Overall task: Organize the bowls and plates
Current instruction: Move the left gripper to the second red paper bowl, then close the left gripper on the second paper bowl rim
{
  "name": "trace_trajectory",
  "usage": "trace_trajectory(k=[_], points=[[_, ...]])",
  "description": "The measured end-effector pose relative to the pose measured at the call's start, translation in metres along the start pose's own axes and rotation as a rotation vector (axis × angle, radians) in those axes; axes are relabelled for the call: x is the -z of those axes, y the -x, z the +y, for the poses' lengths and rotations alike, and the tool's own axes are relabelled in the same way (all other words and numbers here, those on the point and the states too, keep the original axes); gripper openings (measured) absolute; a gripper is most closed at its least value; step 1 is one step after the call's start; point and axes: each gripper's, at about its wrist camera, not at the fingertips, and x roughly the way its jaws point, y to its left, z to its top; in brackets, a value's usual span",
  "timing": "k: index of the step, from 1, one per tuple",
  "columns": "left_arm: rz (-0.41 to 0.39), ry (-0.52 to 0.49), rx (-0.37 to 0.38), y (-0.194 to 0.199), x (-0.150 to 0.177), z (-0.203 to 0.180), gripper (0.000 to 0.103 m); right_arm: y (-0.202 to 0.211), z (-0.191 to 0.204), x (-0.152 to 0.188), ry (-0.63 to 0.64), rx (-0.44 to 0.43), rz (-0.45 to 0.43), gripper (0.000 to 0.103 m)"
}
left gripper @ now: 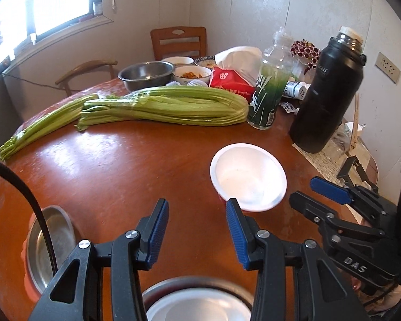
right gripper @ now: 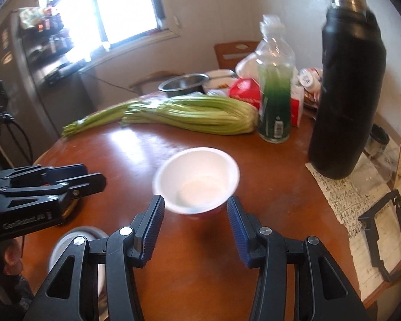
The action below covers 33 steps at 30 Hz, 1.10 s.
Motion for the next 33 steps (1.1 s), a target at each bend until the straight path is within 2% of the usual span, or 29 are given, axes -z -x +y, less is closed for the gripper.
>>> trace_trajectory(k=[5, 11, 23, 28, 33], points=[[0.057, 0.004, 0.017, -0.03, -0.007, -0.002, 0.045, -0.034, -0.018, -0.005, -0.042, -0.001, 0.061, 0.051], [0.076, 0.03, 0.031, -0.051, -0.013, 0.003, 0.045, -0.059, -0.022, -0.007, -0.047, -0.023, 0.116, 0.051], [0.133, 0.081, 0.062, -0.072, -0.011, 0.015, 0.044, -0.075, 0.008, -0.004, 0.027, -0.083, 0.148, 0.051], [0.157, 0.104, 0.082, -0.076, -0.008, 0.02, 0.044, -0.077, 0.026, 0.001, 0.043, -0.145, 0.169, 0.051], [0.167, 0.073, 0.029, -0.076, -0.003, 0.015, 0.044, -0.073, 0.041, 0.003, 0.077, -0.113, 0.151, 0.053]])
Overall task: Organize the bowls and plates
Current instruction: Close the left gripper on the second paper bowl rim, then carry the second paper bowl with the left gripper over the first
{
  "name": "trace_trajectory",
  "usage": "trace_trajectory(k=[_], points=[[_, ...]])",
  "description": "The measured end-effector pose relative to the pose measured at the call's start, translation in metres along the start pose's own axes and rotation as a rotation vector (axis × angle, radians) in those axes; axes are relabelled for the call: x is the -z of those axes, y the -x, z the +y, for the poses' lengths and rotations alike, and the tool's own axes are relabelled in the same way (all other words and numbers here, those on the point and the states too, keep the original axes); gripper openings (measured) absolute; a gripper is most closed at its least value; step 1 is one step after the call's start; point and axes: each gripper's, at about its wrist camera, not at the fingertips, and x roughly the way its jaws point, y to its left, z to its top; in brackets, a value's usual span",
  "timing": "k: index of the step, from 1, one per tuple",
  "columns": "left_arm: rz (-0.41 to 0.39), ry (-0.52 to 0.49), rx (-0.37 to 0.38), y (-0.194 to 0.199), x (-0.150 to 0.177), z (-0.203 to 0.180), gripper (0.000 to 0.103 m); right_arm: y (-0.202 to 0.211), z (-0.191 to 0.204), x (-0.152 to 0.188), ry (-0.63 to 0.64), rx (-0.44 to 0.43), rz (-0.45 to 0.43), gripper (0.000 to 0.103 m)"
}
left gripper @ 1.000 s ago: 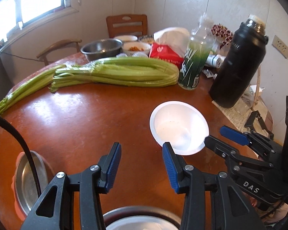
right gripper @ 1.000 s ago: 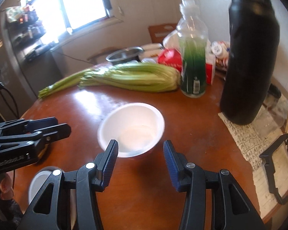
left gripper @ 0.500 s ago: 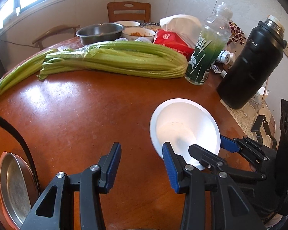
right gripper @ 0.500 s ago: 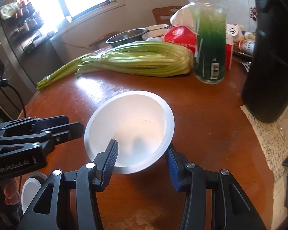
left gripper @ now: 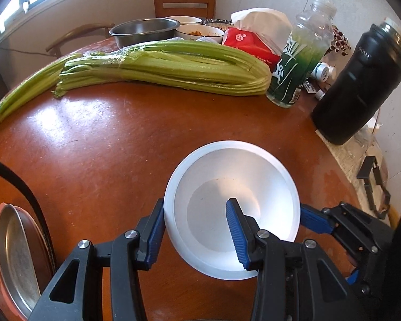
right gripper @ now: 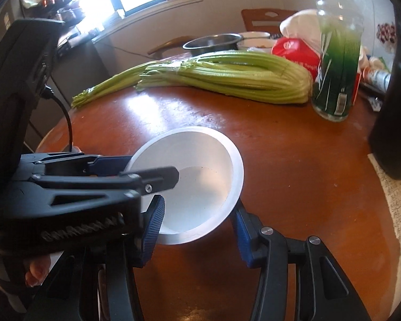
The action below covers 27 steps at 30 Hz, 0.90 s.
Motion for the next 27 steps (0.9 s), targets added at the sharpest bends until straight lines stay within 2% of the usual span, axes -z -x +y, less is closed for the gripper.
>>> trace_trajectory(k=[6, 15, 27], points=[[-0.017, 0.021, 0.01, 0.01, 0.002, 0.004, 0.044, 0.011, 0.009, 0.002, 0.013, 0.006, -0.025, 0.053], [-0.107, 0.026, 0.01, 0.054, 0.009, 0.006, 0.045, 0.042, 0.028, 0.0, 0.038, -0.013, -0.081, 0.053], [-0.195, 0.009, -0.007, 0.106, 0.037, 0.007, 0.045, 0.087, 0.063, 0.011, 0.091, -0.007, -0.162, 0.053]])
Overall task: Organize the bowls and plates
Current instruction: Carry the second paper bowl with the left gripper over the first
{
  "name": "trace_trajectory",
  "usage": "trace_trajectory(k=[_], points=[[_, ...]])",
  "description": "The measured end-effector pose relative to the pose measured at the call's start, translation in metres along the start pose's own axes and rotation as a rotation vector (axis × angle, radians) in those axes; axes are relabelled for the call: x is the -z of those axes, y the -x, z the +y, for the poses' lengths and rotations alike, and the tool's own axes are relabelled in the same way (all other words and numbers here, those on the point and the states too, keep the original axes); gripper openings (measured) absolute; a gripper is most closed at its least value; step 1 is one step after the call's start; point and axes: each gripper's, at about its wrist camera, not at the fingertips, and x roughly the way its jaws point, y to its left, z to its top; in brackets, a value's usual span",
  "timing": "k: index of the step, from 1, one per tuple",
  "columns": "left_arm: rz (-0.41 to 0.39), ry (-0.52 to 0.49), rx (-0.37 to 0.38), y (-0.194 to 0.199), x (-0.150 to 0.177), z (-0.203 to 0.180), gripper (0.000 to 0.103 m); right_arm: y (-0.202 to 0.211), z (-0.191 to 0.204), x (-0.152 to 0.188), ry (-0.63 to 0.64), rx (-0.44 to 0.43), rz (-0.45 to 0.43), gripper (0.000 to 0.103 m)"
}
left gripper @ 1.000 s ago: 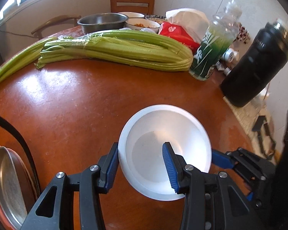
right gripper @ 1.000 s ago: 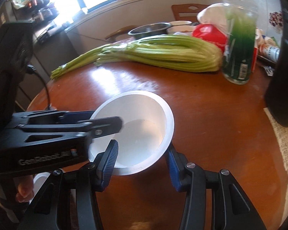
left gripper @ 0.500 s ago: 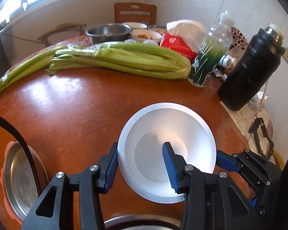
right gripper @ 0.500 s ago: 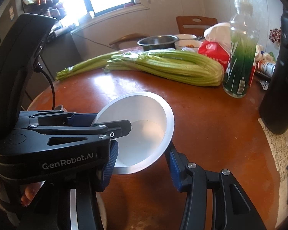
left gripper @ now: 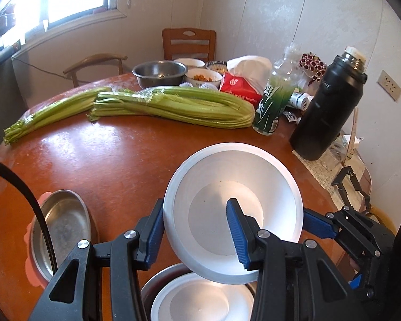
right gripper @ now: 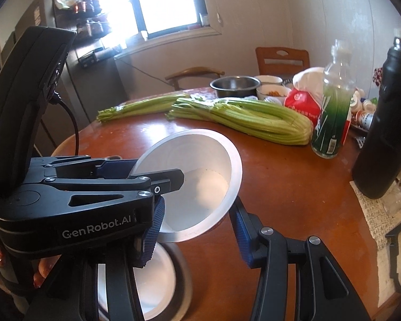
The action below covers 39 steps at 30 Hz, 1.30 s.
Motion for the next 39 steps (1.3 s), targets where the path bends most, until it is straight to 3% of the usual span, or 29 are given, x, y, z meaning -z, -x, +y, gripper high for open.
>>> trace_trajectory(k=[11, 22, 39], points=[[-0.046, 0.005, -0.012, 0.046, 0.024, 0.013, 0.045, 0.03, 0.037, 0.009, 0.029, -0.023, -0.038, 0.053], [-0.057, 0.014, -0.03, 0.069, 0.054, 0.02, 0.045, 0.043, 0.064, 0.029, 0.05, -0.043, -0.033, 0.053], [-0.029, 0.033, -0.027, 0.065, 0.084, 0.021, 0.045, 0.046, 0.069, 0.053, 0.07, -0.065, 0.004, 0.053]])
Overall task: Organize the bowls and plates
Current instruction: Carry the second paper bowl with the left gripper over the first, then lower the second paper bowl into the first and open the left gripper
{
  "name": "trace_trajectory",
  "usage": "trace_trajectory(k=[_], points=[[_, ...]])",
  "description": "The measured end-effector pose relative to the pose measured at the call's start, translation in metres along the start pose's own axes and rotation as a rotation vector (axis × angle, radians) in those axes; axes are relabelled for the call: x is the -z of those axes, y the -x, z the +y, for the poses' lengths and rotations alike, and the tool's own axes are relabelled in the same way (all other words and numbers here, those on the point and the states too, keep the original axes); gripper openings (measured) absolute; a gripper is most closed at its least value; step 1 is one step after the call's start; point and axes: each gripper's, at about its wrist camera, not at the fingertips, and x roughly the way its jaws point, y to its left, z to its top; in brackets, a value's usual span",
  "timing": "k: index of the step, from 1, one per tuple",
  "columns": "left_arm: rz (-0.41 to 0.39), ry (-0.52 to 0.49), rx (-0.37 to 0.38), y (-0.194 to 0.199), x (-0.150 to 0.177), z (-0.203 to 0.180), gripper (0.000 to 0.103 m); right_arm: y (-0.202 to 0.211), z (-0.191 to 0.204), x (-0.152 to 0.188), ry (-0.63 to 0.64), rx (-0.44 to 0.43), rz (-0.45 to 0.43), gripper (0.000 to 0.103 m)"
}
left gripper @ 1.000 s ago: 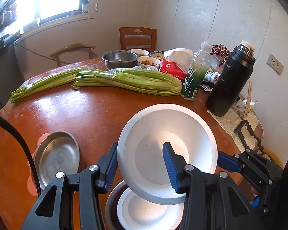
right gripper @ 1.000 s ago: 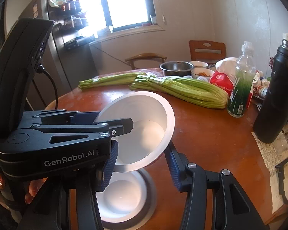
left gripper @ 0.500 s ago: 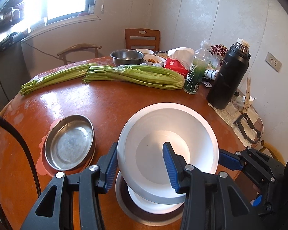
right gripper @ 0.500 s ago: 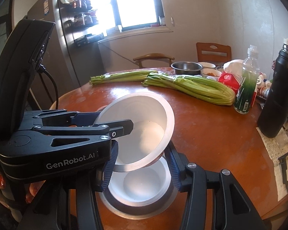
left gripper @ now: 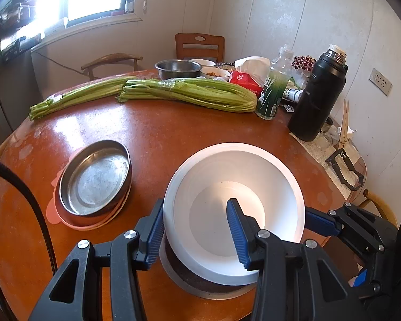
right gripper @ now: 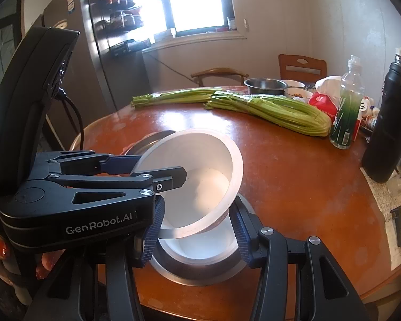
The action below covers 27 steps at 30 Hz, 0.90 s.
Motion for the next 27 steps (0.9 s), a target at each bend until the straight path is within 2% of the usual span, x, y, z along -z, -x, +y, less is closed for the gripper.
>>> trace_trajectory(k=[27], points=[[0.093, 0.015, -0.01, -0.039, 0.017, -0.001, 0.045, -0.031, -0.017, 0.022, -0.002, -0.053, 0.112, 0.053]])
